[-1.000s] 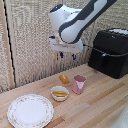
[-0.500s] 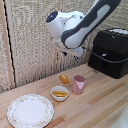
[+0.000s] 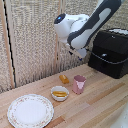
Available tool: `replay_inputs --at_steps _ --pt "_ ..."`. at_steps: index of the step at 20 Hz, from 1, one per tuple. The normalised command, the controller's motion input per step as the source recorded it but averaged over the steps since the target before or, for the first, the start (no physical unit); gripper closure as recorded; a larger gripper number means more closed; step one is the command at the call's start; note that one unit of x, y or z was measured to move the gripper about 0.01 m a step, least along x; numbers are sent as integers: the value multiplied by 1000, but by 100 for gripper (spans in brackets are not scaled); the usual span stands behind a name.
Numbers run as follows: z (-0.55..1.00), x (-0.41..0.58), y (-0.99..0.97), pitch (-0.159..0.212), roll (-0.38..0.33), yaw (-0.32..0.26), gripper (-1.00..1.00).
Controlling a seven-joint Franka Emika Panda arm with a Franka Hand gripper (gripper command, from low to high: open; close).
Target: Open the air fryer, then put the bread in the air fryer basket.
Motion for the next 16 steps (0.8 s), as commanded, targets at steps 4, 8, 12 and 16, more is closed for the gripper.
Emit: replay_inputs --at_steps 4,8,12,16 --pt "-231 -135 -629 -2 -33 0 -100" --pt "-226 -137 -506 0 -184 66 -100" --pt "-205 -155 -299 0 -325 154 -100" --pt "-180 -128 -126 -13 -375 199 -100"
